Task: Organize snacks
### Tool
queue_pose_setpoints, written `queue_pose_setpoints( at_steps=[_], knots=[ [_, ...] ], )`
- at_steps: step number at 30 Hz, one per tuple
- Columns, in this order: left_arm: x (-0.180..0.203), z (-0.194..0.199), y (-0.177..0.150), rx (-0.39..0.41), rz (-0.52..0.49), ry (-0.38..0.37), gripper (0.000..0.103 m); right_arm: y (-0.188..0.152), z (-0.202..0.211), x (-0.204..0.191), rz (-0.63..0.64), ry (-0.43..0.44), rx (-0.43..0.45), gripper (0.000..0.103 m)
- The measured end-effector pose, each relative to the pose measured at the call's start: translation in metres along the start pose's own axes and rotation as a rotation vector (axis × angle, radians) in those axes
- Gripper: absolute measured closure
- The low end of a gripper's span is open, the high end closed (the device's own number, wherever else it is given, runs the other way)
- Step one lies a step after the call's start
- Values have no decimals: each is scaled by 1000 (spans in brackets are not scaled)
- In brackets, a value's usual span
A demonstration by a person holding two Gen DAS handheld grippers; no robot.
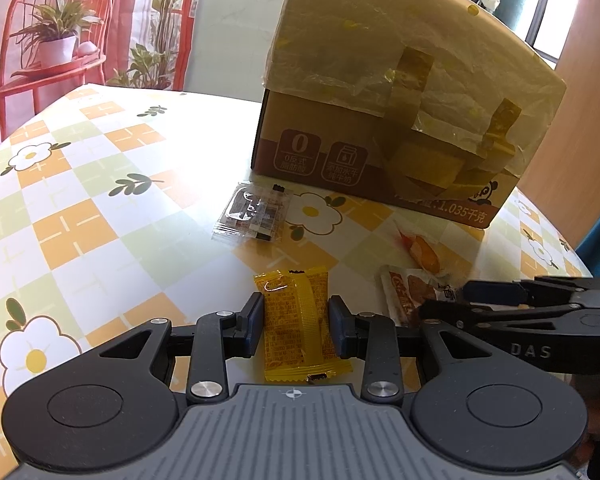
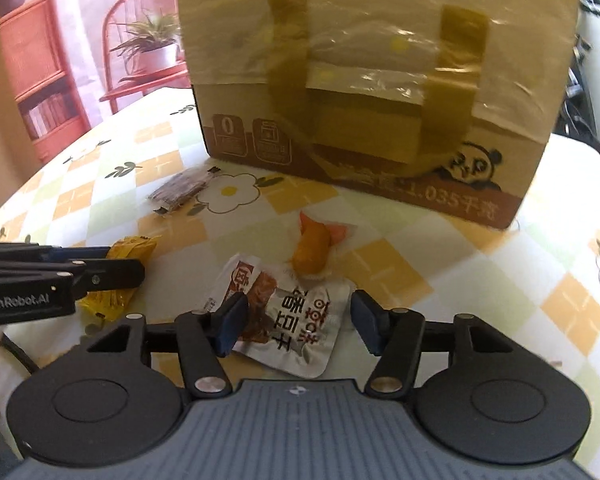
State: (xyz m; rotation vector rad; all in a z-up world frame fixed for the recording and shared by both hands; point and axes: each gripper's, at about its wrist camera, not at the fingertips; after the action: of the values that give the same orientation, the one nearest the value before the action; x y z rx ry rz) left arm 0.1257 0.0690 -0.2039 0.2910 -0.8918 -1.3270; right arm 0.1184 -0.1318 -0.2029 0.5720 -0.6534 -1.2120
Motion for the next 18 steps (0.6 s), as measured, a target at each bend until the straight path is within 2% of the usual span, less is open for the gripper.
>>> queue_pose_setpoints(
  at_steps=[5, 7, 9, 13, 16, 18],
  knots=[
    [-2, 0, 1, -2, 12, -6, 67, -2, 7, 6, -64, 64, -24, 43],
    [-3, 1, 1, -3, 13, -8, 67, -2, 9, 4, -53, 99, -39, 43],
    [-4, 1, 1, -3, 17, -11, 67, -2, 12, 2, -7, 115, -47, 43],
    [-4, 1, 1, -3, 18, -13, 67, -4, 10, -7, 148, 54, -58, 42],
    [-4, 1, 1, -3, 15, -11, 67, -7, 11, -11, 239, 70, -19, 40],
    [-5, 1, 1, -3, 14, -11, 67, -7, 9, -14, 302, 64, 6, 34]
  ],
)
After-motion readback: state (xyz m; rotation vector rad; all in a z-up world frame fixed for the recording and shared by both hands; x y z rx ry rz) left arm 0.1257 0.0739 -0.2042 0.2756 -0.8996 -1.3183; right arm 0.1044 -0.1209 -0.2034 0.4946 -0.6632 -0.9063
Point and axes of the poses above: each gripper's, at about its wrist camera, not at the fingertips, and z roughly against the way its jaws point, x to its right, y to its top, and after that the axes turned 14 degrees about z, right-handed
